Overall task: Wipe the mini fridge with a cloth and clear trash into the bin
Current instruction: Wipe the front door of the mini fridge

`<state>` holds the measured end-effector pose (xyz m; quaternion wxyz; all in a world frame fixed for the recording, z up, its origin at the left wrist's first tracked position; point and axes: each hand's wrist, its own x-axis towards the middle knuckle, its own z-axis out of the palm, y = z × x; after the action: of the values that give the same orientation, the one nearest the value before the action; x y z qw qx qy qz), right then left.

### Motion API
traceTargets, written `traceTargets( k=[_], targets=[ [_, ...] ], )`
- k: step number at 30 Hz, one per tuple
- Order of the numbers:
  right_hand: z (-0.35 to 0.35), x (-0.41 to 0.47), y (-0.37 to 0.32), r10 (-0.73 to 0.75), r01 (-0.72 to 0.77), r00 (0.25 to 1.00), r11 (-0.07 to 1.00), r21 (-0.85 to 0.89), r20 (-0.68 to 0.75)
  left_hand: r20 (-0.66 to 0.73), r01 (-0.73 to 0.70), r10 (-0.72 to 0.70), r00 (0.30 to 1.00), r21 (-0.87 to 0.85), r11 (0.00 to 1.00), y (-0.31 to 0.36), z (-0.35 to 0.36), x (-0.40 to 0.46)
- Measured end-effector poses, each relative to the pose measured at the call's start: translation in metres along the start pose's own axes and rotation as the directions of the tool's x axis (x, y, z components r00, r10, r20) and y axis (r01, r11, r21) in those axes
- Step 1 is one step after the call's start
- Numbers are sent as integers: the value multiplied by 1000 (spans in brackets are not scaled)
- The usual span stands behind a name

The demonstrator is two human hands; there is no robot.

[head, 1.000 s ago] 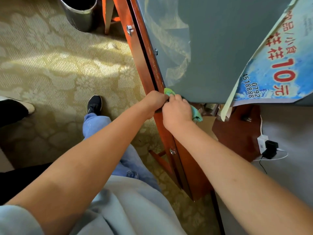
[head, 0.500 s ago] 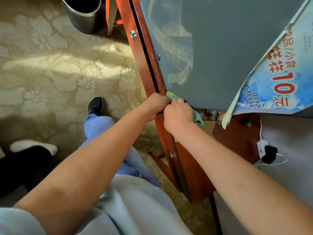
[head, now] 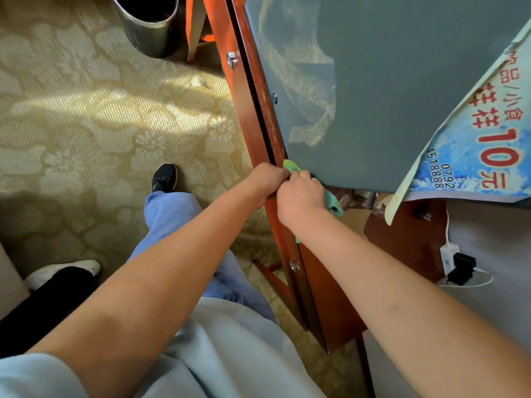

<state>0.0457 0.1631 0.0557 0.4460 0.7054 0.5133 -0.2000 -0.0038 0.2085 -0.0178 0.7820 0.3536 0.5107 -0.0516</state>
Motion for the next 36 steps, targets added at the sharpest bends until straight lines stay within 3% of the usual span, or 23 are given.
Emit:
traceTargets(
  k=[5,8,12,17,19,27,32,36],
  targets=[
    [-15,-6,9,12,-6,995,998,60,-94,-15,-75,76,997,8,997,26,-8,-12],
    [-16,15,-1,-14,13,991,1000,-9,-134,-52,-104,108,993,85,991,34,-19,2],
    [0,26,-14,-12,2,997,991,-135,-74,-77,-19,29,997,129,991,17,-16,15],
    [13,1,-6,-2,16,995,990,-140,101,32,78,-80,996,54,995,-8,9,1],
    [9,-6,-2,4,9,994,993,-118,110,35,70,-72,997,45,997,-7,11,-6],
    [-37,12,-1,28,-39,974,998,-45,-225,-89,-175,182,979,87,981,52,-29,2],
    [-11,5,-7,16,-37,987,991,-132,-160,-24,-145,150,988,134,980,18,-13,10],
    [-3,-10,-2,17,-30,996,989,-148,-86,5,-101,100,995,24,995,3,1,-1]
  ],
)
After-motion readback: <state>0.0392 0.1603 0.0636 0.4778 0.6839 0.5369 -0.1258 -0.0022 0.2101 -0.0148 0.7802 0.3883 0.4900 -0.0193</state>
